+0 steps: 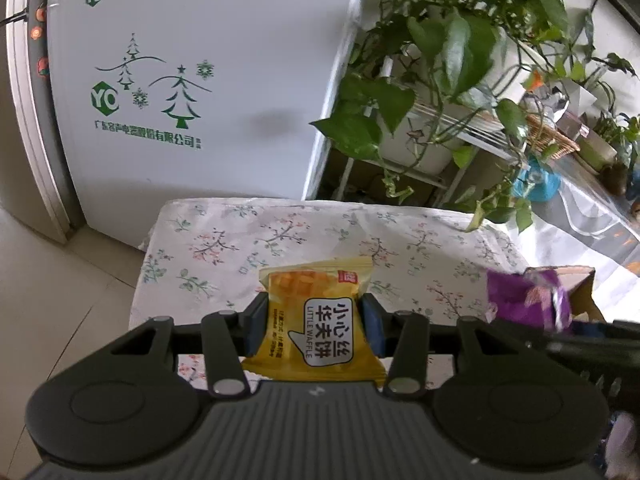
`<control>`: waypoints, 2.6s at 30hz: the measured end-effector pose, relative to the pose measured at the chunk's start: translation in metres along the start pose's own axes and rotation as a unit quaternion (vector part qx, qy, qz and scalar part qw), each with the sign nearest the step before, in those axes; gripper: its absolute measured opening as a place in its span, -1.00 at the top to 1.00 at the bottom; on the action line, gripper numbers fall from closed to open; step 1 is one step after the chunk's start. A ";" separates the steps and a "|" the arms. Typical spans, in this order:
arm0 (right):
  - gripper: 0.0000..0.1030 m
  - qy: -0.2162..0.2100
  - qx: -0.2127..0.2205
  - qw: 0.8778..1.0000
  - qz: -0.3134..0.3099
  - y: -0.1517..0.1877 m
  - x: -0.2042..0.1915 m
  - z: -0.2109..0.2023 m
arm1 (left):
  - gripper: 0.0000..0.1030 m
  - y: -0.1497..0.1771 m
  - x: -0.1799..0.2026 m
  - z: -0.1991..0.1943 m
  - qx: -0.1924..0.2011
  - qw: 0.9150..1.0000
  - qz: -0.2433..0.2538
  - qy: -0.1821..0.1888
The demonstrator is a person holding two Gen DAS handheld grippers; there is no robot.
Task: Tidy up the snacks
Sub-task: 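Carry the purple bag with the right tool while the left tool carries the yellow bag to the box, then lower the purple and yellow bags into the box and open both tools, then withdraw both open tools up from the box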
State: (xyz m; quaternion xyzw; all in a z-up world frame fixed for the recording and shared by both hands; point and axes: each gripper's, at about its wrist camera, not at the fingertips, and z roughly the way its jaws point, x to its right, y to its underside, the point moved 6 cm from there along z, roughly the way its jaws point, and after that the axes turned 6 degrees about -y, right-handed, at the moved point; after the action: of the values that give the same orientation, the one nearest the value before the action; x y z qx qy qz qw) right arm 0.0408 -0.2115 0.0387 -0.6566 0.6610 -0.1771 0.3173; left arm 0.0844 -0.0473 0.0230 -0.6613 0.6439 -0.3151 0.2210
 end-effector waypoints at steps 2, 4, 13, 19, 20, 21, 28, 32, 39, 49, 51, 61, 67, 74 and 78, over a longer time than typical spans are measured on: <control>-0.33 0.001 0.009 1.000 0.011 -0.002 0.007 -0.006 | 0.08 0.001 0.007 0.000 0.001 1.000 0.007 0.003; -0.33 0.004 0.017 1.000 0.026 -0.004 0.016 -0.012 | 0.08 0.002 0.015 0.000 0.002 1.000 0.011 0.006; -0.34 0.028 0.043 0.996 0.067 -0.005 0.055 -0.036 | 0.08 -0.002 0.057 -0.011 0.013 0.999 0.018 0.038; -0.34 0.035 0.057 0.994 0.086 -0.006 0.074 -0.050 | 0.08 0.002 0.090 -0.018 0.014 0.997 0.037 0.066; -0.34 0.035 0.059 0.994 0.089 -0.005 0.077 -0.052 | 0.08 0.003 0.094 -0.019 0.014 0.997 0.040 0.070; -0.34 0.036 0.061 0.993 0.091 -0.005 0.080 -0.055 | 0.08 0.004 0.099 -0.020 0.014 0.996 0.044 0.073; -0.34 0.046 0.076 0.990 0.113 -0.002 0.106 -0.071 | 0.08 0.009 0.128 -0.027 0.015 0.993 0.061 0.102; -0.34 0.054 0.085 0.986 0.131 -0.001 0.123 -0.082 | 0.08 0.013 0.145 -0.029 0.014 0.990 0.069 0.121; -0.34 0.069 0.090 0.981 0.160 0.006 0.151 -0.094 | 0.08 0.023 0.178 -0.030 0.007 0.984 0.085 0.156; -0.34 0.090 0.079 0.975 0.188 0.020 0.179 -0.100 | 0.08 0.038 0.225 -0.017 -0.002 0.976 0.106 0.191; -0.34 0.094 0.075 0.974 0.193 0.023 0.184 -0.099 | 0.07 0.042 0.231 -0.013 -0.005 0.975 0.110 0.194; -0.34 0.106 0.062 0.968 0.220 0.033 0.199 -0.096 | 0.04 0.046 0.248 -0.002 0.002 0.973 0.122 0.194; -0.72 0.110 0.060 0.964 0.236 0.034 0.203 -0.096 | -0.90 0.045 0.251 -0.012 0.020 0.976 0.147 0.160; -0.84 0.115 0.058 0.960 0.247 0.035 0.203 -0.101 | -0.97 0.047 0.246 -0.024 -0.004 0.978 0.179 0.107; -0.87 0.108 0.061 0.960 0.249 0.036 0.198 -0.107 | -0.98 0.050 0.241 -0.031 -0.018 0.978 0.187 0.085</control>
State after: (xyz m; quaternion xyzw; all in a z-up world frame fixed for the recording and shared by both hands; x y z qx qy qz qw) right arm -0.0435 -0.4224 0.0569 -0.4272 0.8219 -0.2028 0.3175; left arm 0.0199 -0.2858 0.0415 -0.5035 0.7783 -0.3117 0.2087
